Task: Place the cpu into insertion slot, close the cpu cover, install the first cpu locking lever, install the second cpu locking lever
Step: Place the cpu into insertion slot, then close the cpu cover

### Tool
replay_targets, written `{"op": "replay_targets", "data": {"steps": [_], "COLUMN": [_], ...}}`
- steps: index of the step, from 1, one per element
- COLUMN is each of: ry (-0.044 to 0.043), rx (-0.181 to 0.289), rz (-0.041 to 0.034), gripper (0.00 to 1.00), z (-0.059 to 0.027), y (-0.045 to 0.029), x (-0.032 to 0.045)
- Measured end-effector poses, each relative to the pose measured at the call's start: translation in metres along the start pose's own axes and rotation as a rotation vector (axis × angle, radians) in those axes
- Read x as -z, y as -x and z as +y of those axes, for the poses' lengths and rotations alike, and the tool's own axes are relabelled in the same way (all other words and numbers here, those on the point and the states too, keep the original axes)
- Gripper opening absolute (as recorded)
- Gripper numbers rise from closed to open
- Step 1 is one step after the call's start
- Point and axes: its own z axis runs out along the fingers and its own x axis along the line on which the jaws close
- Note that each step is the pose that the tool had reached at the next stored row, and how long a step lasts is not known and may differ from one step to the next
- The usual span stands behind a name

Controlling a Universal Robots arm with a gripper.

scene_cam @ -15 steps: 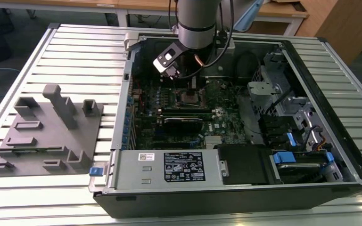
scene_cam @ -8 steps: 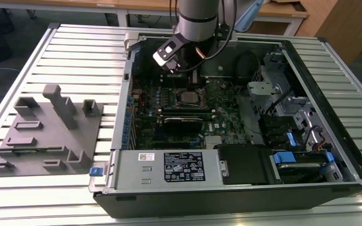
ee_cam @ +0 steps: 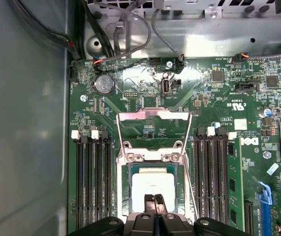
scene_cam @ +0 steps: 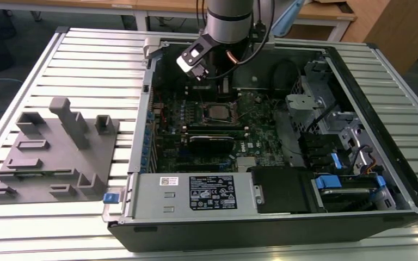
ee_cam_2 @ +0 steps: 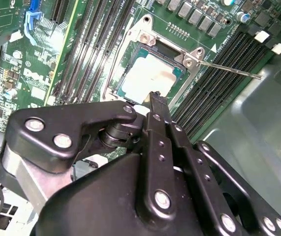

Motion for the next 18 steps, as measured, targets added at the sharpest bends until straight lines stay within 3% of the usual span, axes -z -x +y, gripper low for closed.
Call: {"op": "replay_targets", "data": {"steps": [11,18], "ry": [-0.0004,-0.0002], "rx": [0.0,0.0], "rz": [-0.0006,-0.0003], "gripper": [0.11,0.11], "z": [0.0001,0.0007], "y": [0.0,-0.0002], "x": [0.0027,0.0109]}}
